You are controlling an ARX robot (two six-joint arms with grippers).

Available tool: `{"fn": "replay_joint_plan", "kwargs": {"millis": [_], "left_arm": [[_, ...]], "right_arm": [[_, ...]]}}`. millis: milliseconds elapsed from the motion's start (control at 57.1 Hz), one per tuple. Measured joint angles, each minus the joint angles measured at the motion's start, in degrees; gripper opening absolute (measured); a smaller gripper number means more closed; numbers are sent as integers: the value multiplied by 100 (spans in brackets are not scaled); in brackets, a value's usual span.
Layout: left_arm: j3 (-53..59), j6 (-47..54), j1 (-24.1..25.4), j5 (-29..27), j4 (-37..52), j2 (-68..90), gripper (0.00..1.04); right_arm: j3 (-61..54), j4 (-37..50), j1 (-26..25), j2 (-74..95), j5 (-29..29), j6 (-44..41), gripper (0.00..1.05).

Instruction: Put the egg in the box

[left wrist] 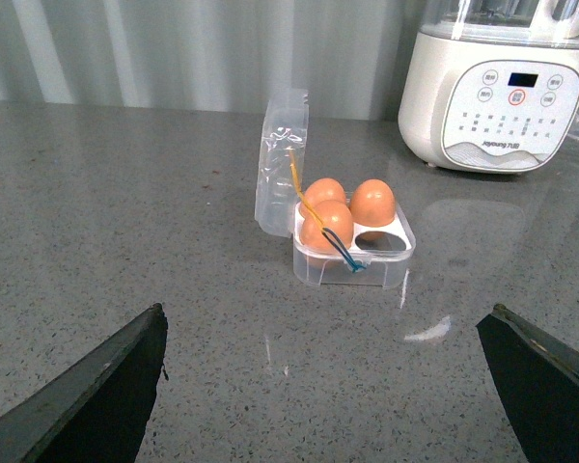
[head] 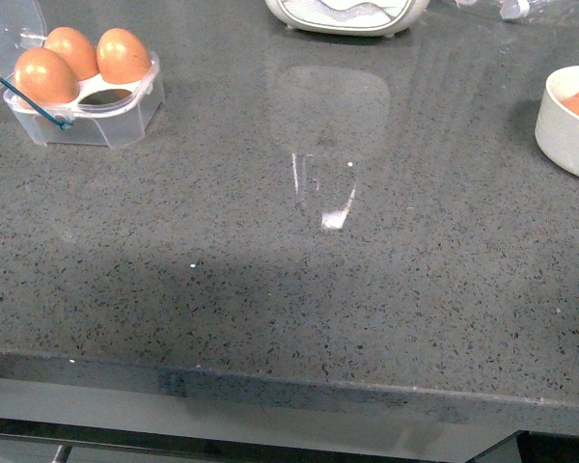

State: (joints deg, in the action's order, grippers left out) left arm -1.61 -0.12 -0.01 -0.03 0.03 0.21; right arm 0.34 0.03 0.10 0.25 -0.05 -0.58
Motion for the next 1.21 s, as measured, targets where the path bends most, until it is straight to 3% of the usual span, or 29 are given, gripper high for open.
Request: {"fn": "replay_joint_plan", "kwargs": {"millis": [1208], "left_arm": [[0, 0, 0, 0, 0, 0, 98]], "right_arm": [[0, 0, 0, 0, 0, 0, 97]]}}
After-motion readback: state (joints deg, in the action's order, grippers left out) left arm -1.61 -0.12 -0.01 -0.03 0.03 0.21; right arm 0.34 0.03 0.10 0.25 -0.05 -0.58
